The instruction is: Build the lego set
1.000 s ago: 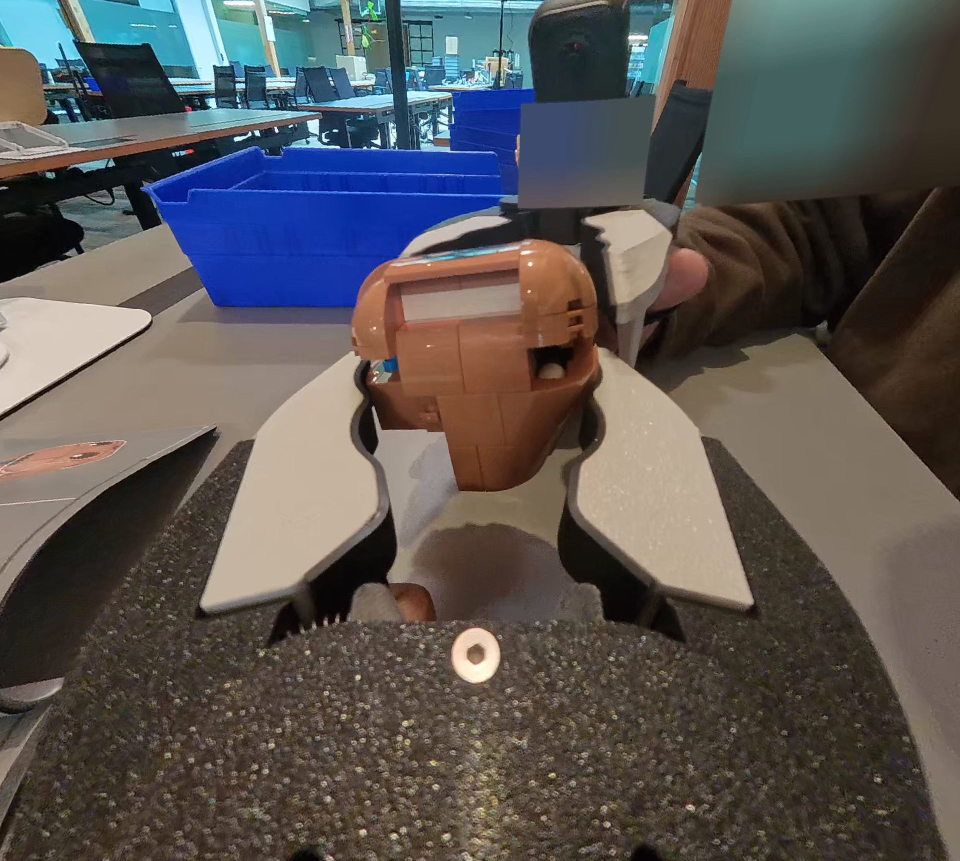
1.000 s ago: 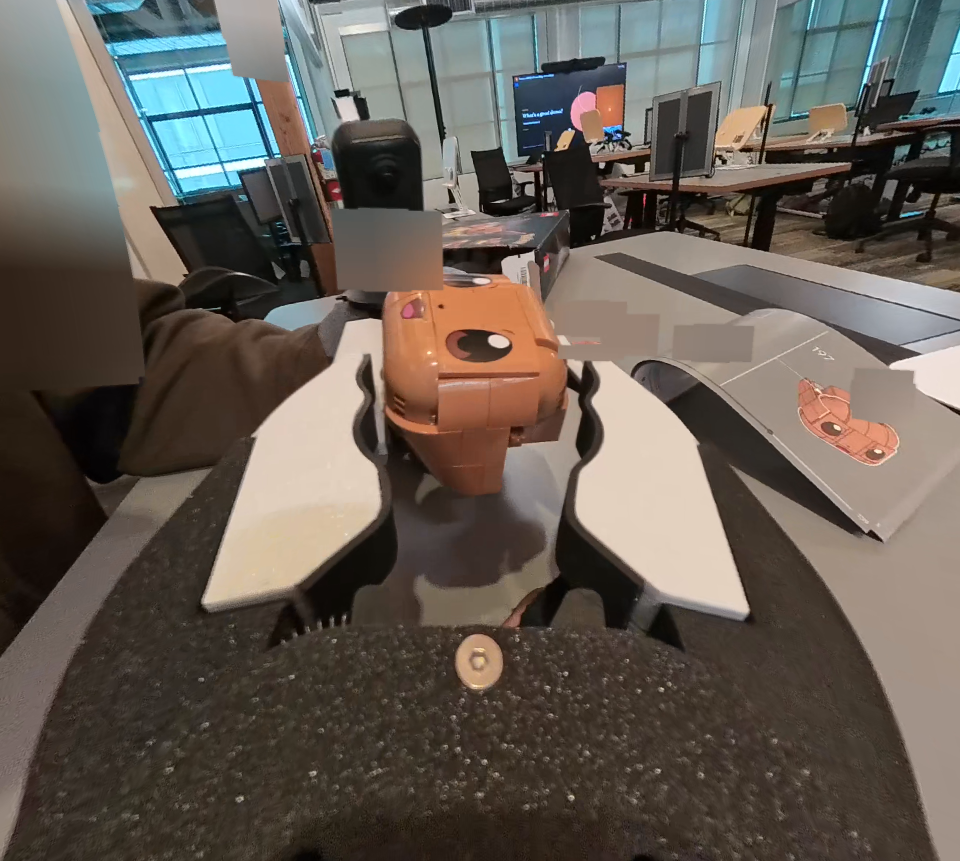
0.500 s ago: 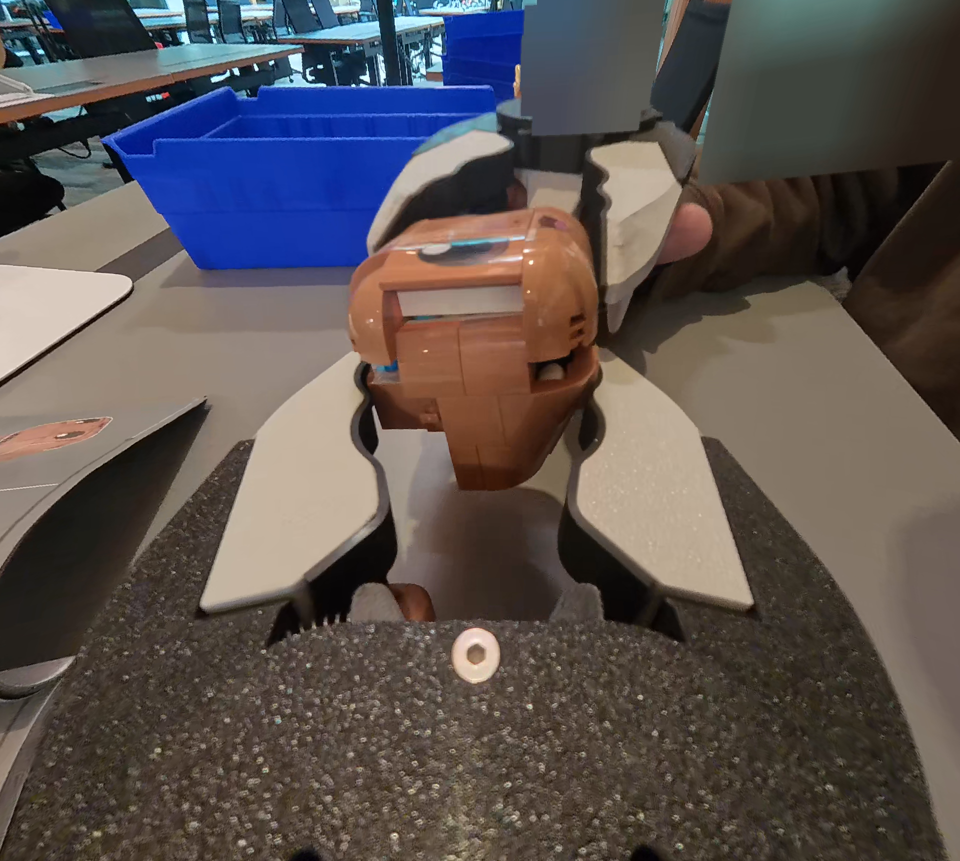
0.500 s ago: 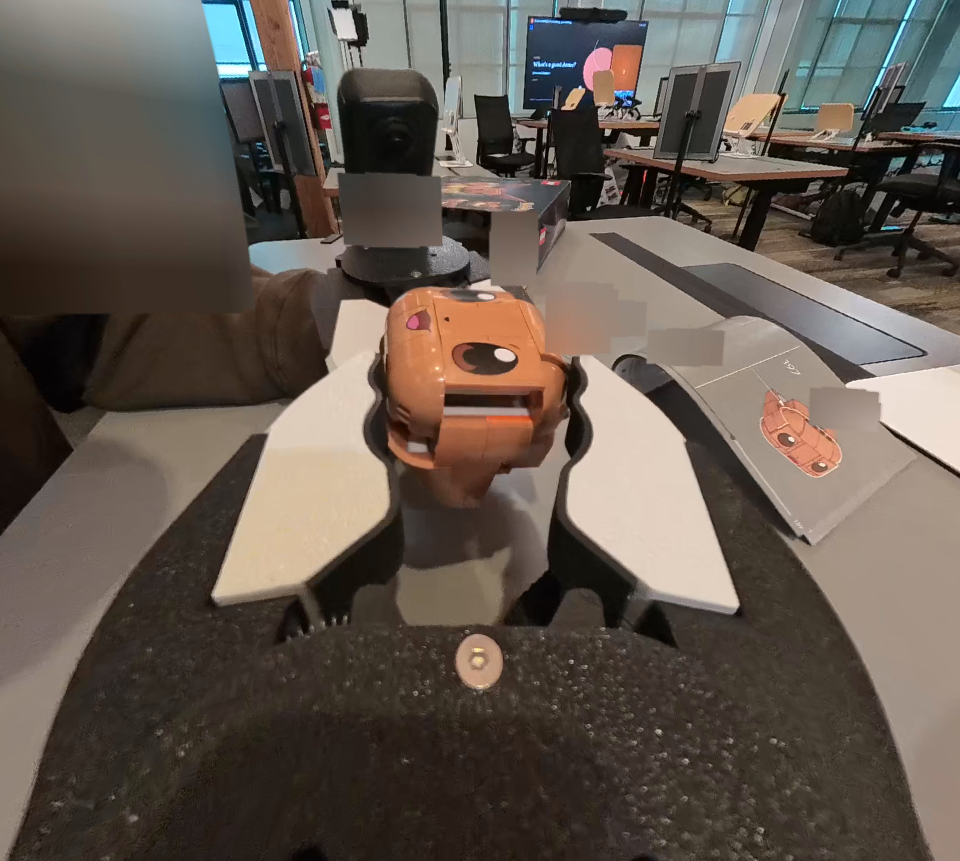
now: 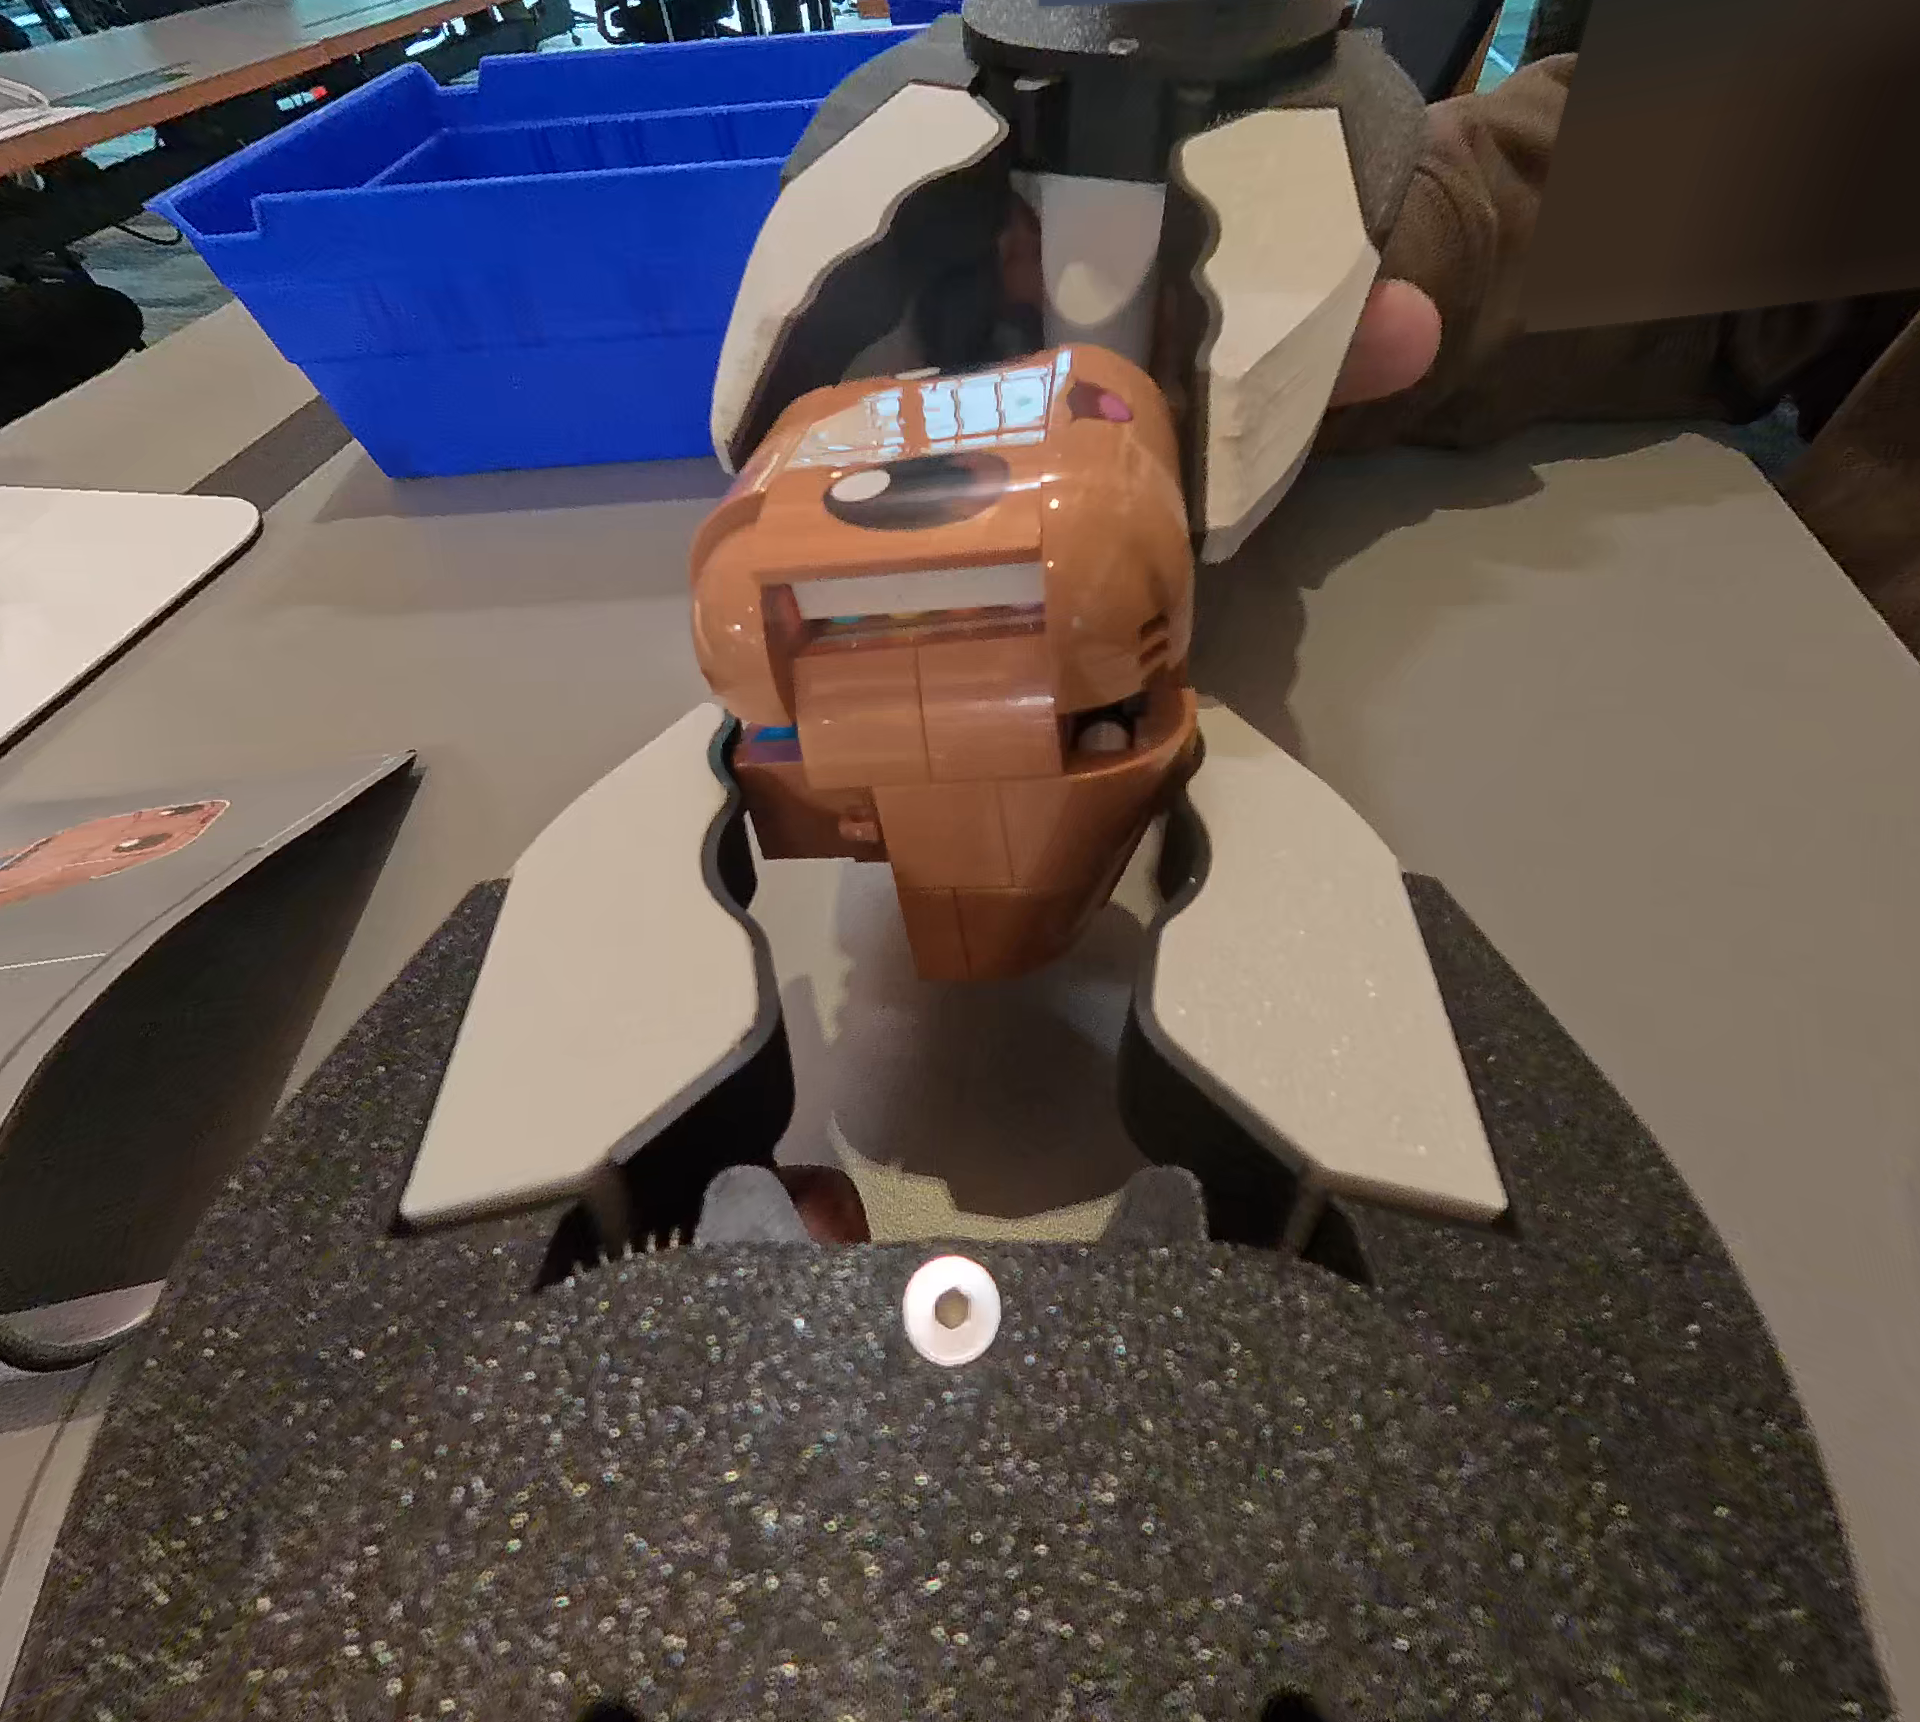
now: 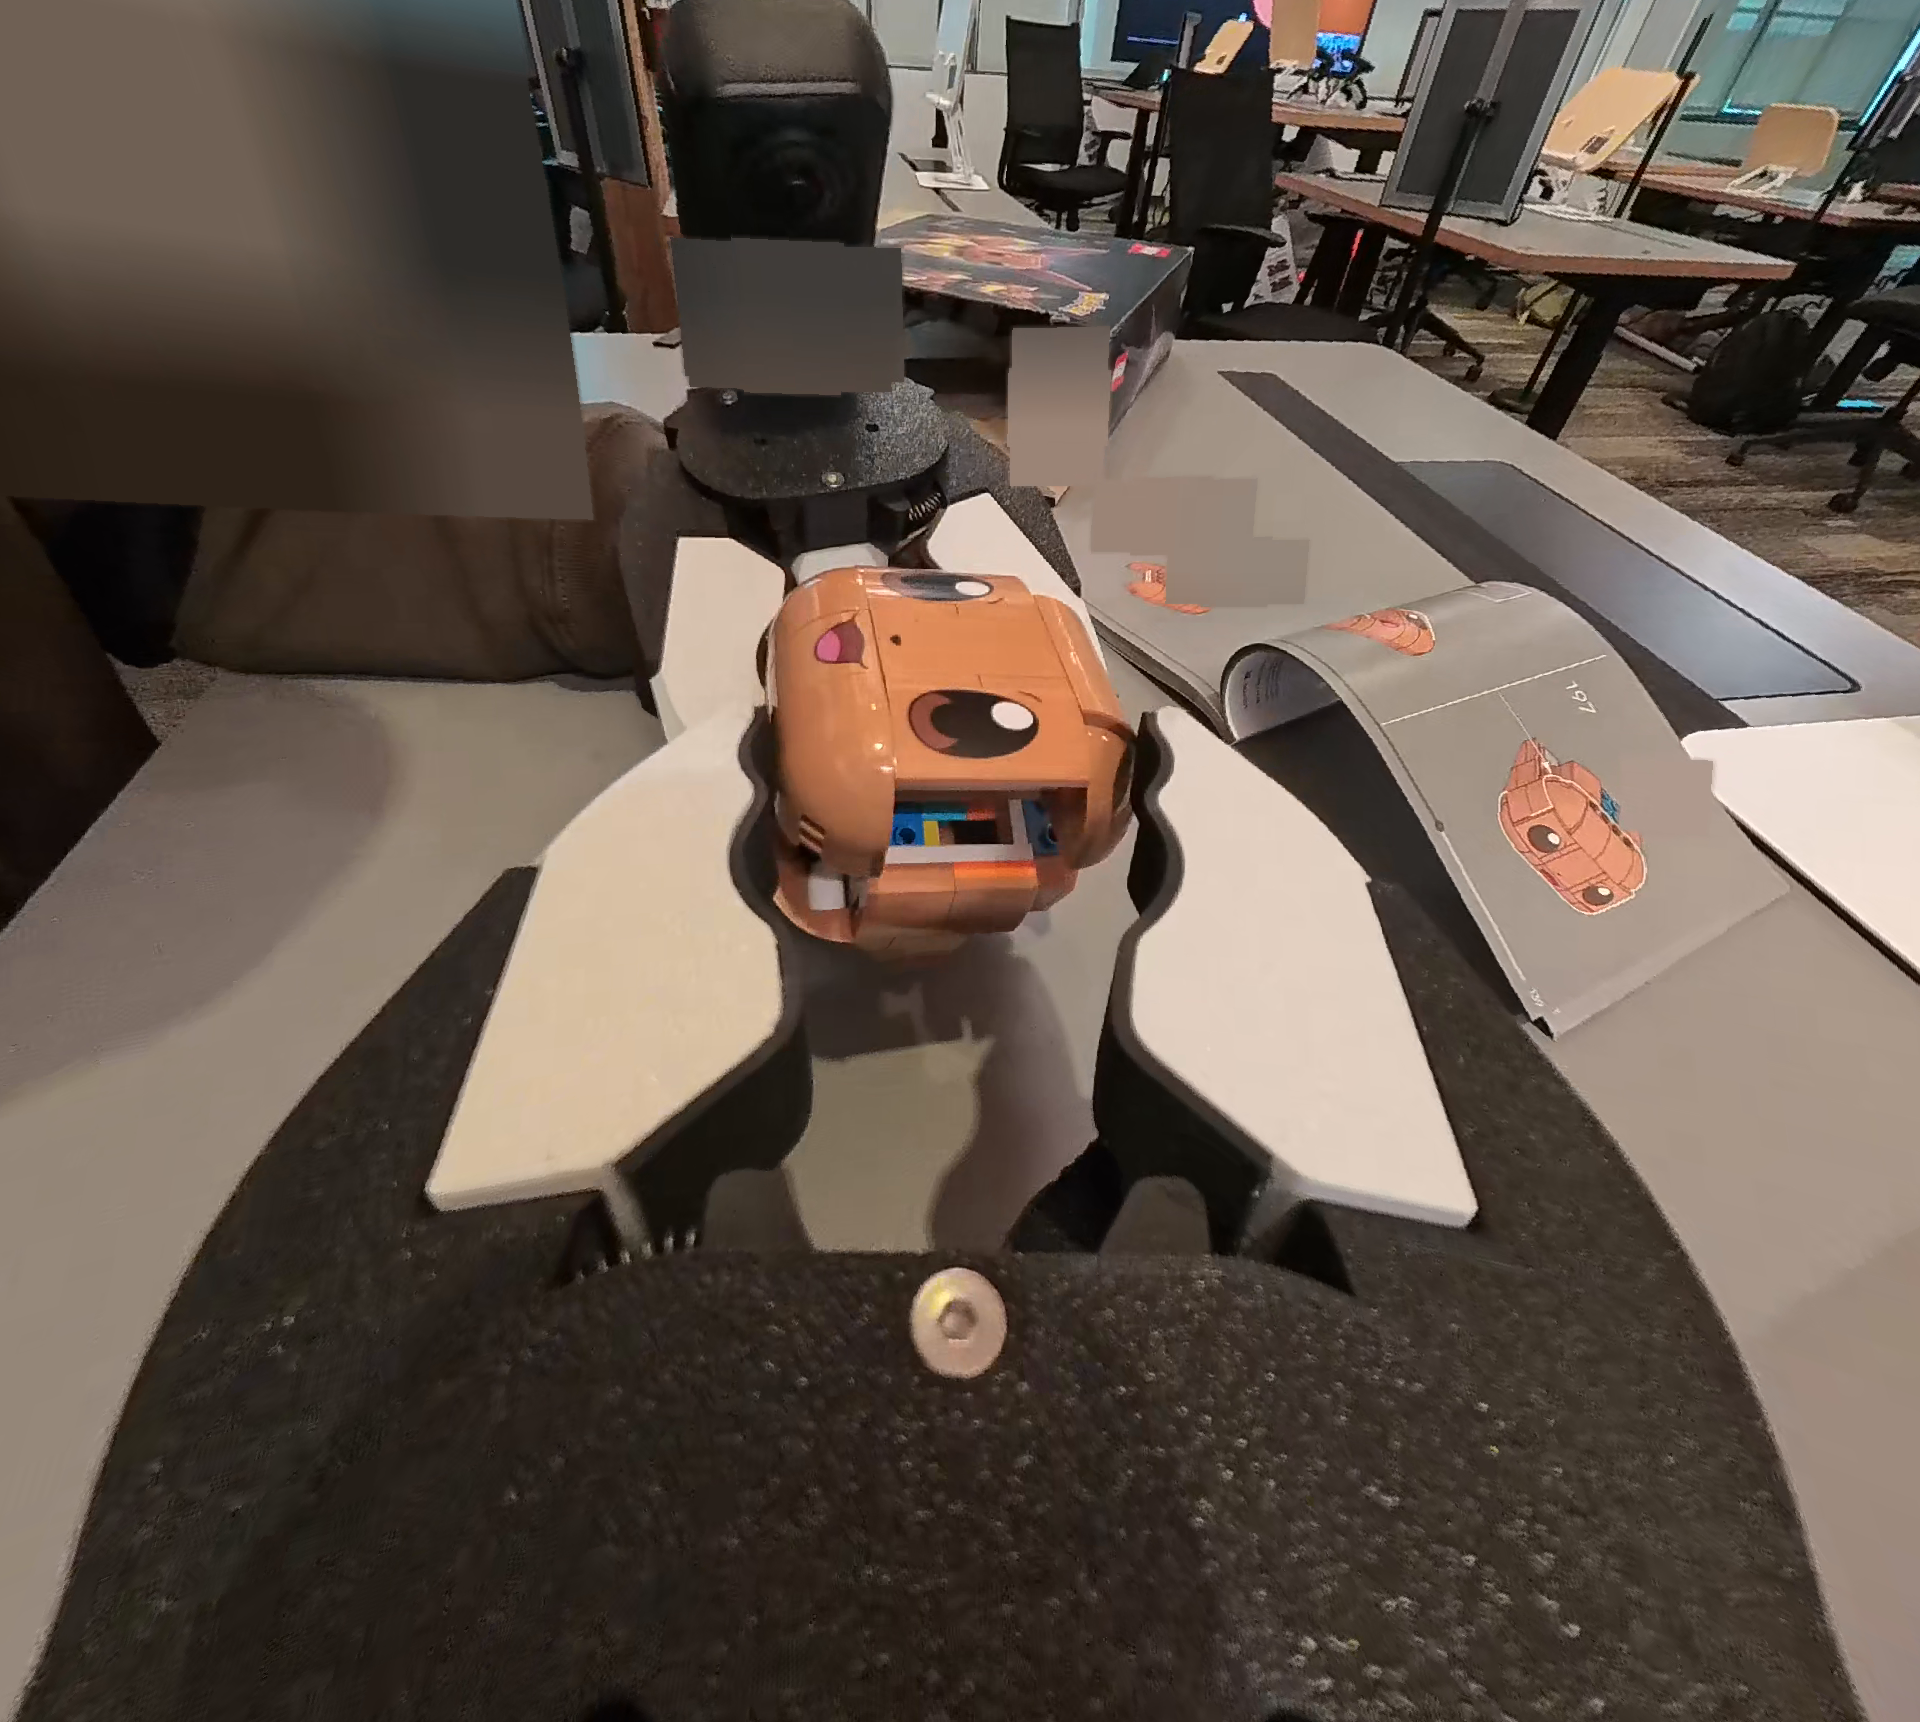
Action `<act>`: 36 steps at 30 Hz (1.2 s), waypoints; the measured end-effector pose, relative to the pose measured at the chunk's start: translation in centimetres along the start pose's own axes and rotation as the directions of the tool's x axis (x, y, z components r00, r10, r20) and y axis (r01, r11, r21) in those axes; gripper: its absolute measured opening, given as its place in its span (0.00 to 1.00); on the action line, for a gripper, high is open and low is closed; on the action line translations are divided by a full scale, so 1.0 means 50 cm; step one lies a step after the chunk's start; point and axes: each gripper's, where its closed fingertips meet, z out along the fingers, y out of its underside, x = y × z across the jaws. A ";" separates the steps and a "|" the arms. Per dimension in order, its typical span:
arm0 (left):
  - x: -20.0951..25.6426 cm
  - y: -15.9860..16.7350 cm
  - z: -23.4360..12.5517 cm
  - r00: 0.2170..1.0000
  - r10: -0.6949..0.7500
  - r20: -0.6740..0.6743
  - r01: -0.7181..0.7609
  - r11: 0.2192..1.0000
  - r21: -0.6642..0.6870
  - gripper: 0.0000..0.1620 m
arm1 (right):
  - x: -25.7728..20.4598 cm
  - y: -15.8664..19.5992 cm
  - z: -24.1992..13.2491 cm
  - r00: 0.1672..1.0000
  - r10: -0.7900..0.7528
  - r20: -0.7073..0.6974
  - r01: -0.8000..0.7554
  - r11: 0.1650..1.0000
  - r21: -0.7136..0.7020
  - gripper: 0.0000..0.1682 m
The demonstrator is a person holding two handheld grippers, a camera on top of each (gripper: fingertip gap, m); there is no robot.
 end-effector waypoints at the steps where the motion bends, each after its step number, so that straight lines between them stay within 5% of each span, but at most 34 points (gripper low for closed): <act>1: 0.000 0.000 0.000 1.000 0.000 -0.001 0.000 1.000 -0.002 0.48 | 0.000 0.000 0.000 1.000 0.000 0.001 0.000 1.000 -0.001 0.39; 24: 0.003 -0.016 0.001 0.999 -0.040 -0.006 0.040 0.998 0.045 0.47 | 0.010 -0.017 -0.019 0.993 0.098 0.058 -0.104 0.989 0.106 0.38; 36: 0.004 -0.020 0.002 0.997 -0.072 -0.011 0.072 0.996 0.059 0.47 | -0.003 0.006 -0.004 0.995 0.074 0.068 -0.077 0.996 0.042 0.36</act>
